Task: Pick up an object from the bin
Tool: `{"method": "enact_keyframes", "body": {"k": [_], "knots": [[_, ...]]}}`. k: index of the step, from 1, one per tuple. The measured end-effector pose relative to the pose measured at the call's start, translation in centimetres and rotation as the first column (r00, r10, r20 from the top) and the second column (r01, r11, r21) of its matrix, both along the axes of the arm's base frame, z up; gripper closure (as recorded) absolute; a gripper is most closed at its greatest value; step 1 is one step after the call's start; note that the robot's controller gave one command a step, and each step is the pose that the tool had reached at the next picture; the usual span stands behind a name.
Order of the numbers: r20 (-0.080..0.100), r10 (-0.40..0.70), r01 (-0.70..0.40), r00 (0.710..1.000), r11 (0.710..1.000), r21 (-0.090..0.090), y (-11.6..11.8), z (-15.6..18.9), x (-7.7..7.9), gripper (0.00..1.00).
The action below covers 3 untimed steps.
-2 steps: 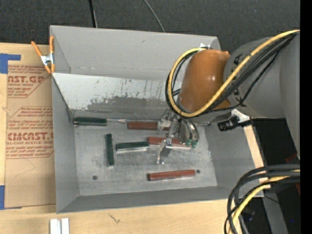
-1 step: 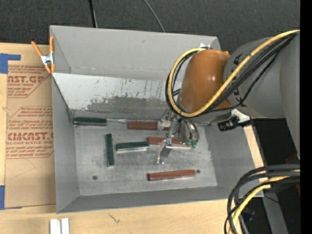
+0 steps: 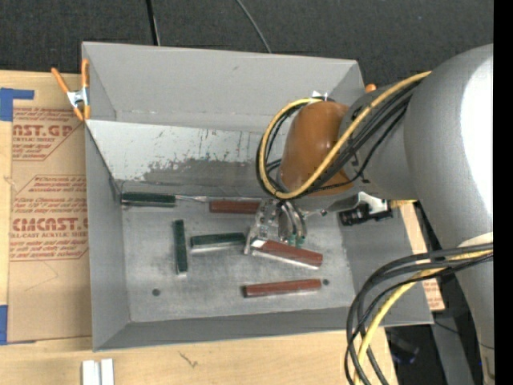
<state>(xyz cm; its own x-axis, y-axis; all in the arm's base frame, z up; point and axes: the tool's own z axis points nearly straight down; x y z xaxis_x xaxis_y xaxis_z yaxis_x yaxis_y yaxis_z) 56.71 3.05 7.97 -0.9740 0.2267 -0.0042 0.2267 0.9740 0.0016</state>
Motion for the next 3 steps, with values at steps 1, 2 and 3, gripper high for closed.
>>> {"method": "enact_keyframes", "body": {"k": [1, 2, 3], "knots": [[0.000, 0.000, 0.000, 1.000, 1.000, 0.000, 0.0, 0.0, 0.0, 1.00], [-0.005, 0.046, -0.046, 0.999, 0.999, 0.000, 2.3, 5.8, -6.1, 1.00], [-0.005, 0.046, -0.046, 0.999, 0.999, 0.000, 2.3, 5.8, -6.1, 1.00]]}}
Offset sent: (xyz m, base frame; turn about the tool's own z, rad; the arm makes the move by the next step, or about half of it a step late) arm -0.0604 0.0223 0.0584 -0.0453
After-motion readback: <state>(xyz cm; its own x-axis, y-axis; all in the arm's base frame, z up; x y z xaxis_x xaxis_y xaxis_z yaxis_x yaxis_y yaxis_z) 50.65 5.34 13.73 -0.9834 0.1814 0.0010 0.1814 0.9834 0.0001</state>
